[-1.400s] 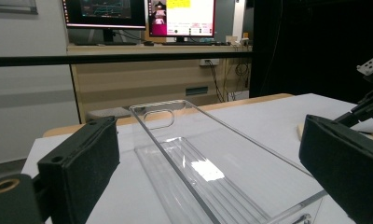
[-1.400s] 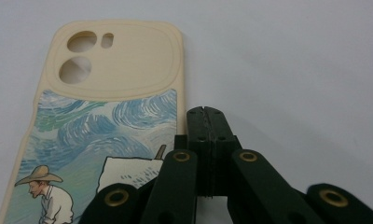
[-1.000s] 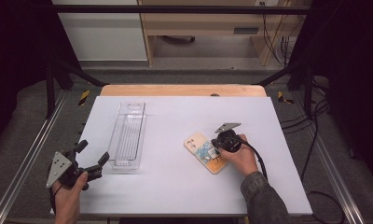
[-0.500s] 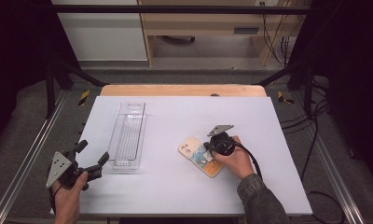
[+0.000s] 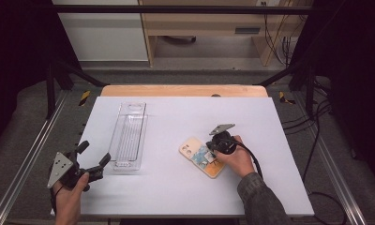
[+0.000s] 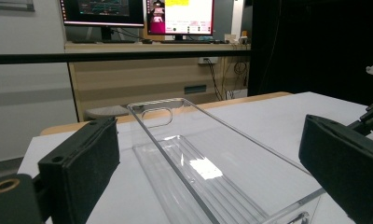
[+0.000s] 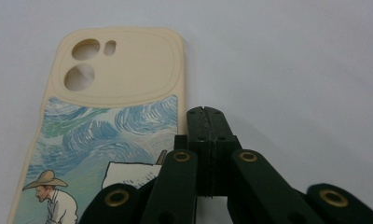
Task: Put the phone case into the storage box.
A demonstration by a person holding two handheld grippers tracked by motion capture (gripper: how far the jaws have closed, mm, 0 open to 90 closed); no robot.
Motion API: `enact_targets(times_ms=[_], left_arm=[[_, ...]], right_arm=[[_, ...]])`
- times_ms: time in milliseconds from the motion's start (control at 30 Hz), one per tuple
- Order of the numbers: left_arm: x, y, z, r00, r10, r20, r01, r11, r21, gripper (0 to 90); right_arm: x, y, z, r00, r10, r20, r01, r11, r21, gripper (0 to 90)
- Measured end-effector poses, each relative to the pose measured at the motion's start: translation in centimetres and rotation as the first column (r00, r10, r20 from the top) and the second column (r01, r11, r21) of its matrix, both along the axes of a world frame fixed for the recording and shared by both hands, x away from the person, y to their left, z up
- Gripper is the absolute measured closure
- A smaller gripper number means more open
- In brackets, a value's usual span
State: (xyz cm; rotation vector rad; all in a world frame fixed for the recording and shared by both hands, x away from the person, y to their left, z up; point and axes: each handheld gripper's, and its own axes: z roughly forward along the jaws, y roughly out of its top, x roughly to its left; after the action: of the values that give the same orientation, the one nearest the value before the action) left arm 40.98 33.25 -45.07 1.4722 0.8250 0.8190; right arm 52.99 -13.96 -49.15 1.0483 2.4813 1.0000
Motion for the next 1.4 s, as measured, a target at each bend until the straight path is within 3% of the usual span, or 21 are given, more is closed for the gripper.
enact_targets(times_ms=[200, 467, 600, 700, 800, 933, 1000, 1033, 1200, 1400], left_arm=[[0.1, 0.0, -0.1, 1.0, -0.001, -0.007, 0.001, 1.0, 0.0, 4.7], [0.1, 0.0, -0.1, 1.0, 0.0, -0.007, 0.0, 1.0, 0.002, 4.7], [0.1, -0.1, -0.1, 1.0, -0.001, -0.008, 0.001, 1.0, 0.004, 4.7], [0.0, 0.0, 0.0, 1.0, 0.001, -0.007, -0.001, 1.0, 0.006, 4.7], [0.1, 0.0, -0.1, 1.0, 0.001, -0.008, -0.001, 1.0, 0.007, 4.7], [0.0, -0.2, 0.0, 1.0, 0.0, -0.005, 0.0, 0.9997, 0.023, 4.6], [0.0, -0.2, 0.0, 1.0, 0.0, -0.004, 0.0, 0.9997, 0.024, 4.6], [0.0, -0.2, 0.0, 1.0, 0.0, -0.003, 0.0, 0.9997, 0.024, 4.6], [0.0, -0.2, 0.0, 1.0, 0.0, -0.003, 0.0, 0.9997, 0.024, 4.6], [0.0, -0.5, 0.0, 1.0, -0.008, -0.005, 0.008, 0.9995, 0.029, 4.6]], right_arm=[[-1.4, 1.6, 0.1, 0.9966, 0.082, -0.002, -0.082, 0.996, -0.02, 90.0], [-3.0, 2.9, 0.2, 0.9919, 0.126, -0.019, -0.126, 0.992, -0.015, 90.0], [-3.4, 3.0, 0.2, 0.9933, 0.113, -0.021, -0.114, 0.993, -0.015, 89.9], [-3.7, 2.7, 0.6, 0.9974, 0.071, -0.013, -0.071, 0.997, 0.005, 79.6], [-4.3, 2.4, 1.5, 0.9986, 0.049, -0.017, -0.048, 0.998, 0.035, 62.7], [-5.4, 2.5, 2.4, 0.9961, 0.073, -0.051, -0.07, 0.996, 0.055, 30.8], [-5.8, 2.6, 2.5, 0.9946, 0.084, -0.062, -0.08, 0.995, 0.052, 26.6], [-6.5, 2.8, 2.7, 0.993, 0.099, -0.063, -0.097, 0.995, 0.034, 17.9], [-8.0, 3.0, 2.4, 0.9909, 0.107, -0.082, -0.11, 0.993, -0.031, 9.6], [-9.0, 3.3, 1.4, 0.9803, 0.111, -0.163, -0.129, 0.986, -0.107, 7.6]])
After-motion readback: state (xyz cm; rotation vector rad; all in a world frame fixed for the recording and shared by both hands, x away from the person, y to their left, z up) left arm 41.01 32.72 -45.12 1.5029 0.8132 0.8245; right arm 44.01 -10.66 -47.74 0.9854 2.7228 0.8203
